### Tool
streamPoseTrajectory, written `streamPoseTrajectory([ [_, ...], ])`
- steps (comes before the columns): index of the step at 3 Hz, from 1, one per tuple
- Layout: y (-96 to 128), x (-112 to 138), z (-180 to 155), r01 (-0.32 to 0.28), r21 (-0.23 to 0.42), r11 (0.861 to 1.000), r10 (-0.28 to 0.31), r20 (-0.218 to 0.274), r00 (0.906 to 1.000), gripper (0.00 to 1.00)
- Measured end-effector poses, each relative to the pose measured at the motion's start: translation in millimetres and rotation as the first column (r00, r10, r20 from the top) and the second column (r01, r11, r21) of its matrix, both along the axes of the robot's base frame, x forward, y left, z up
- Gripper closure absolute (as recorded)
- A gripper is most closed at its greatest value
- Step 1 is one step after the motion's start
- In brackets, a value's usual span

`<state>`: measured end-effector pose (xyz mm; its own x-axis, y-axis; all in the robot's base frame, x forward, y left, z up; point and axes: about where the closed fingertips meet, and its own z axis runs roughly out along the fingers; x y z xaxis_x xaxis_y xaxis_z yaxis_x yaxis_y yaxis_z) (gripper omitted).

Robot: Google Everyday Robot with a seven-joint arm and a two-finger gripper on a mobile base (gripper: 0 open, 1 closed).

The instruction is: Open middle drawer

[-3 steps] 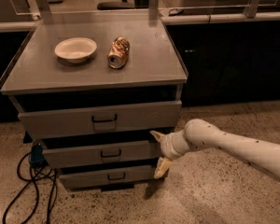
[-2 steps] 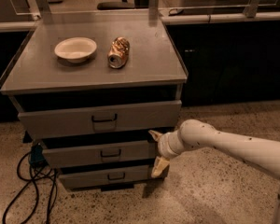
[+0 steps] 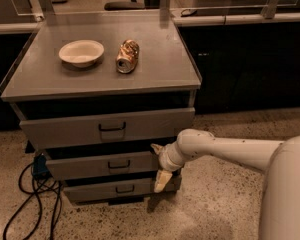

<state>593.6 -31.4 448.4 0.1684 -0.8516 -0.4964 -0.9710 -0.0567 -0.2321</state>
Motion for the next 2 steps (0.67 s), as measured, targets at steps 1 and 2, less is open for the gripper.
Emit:
streamPoseTrajectory([
  [1, 10, -1, -22, 0.005, 0.054, 0.999, -0.003, -0.031, 0.9995, 0.00],
  [2, 14, -3, -40, 0.016, 0.163, 0.987, -0.010, -0.034, 0.9994, 0.00],
])
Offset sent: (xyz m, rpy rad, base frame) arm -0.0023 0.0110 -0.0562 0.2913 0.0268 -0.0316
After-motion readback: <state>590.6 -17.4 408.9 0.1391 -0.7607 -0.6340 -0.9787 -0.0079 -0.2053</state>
